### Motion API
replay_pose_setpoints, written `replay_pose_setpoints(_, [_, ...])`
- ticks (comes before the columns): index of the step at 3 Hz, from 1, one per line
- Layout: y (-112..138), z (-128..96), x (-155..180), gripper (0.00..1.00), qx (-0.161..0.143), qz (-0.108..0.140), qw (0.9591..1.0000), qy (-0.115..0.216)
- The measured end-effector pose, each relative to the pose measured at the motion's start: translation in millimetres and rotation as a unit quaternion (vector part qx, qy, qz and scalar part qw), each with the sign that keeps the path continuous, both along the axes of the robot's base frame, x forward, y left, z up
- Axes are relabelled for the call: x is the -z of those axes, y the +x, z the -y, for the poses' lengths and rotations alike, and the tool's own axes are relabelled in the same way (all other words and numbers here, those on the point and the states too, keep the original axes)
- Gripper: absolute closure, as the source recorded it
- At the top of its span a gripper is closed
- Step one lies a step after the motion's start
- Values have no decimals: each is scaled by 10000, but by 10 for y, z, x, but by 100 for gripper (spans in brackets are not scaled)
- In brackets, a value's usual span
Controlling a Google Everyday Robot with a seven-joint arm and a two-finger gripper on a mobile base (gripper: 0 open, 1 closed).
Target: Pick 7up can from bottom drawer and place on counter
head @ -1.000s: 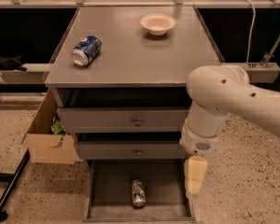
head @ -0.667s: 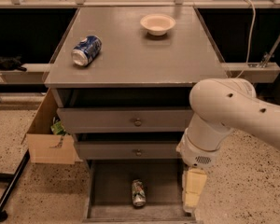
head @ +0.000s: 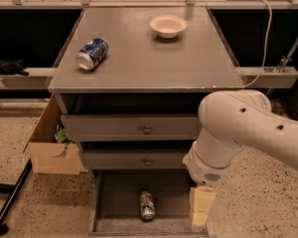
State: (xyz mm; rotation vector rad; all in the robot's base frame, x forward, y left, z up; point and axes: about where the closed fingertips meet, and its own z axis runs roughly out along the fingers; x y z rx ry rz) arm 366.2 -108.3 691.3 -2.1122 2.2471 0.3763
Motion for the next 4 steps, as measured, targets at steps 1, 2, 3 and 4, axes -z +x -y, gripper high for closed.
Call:
replay_pose_setpoints(1, [128, -21, 135, 0, 45, -213, 9996, 174])
replay_pose_setpoints(2, [407, -190, 400, 0, 46, -535, 9974, 487])
replay_pose_setpoints(3, [597, -454, 598, 0, -149, -623, 9945, 826])
replay_pose_setpoints(4, [682, -614, 736, 0, -354, -746, 9830, 1641])
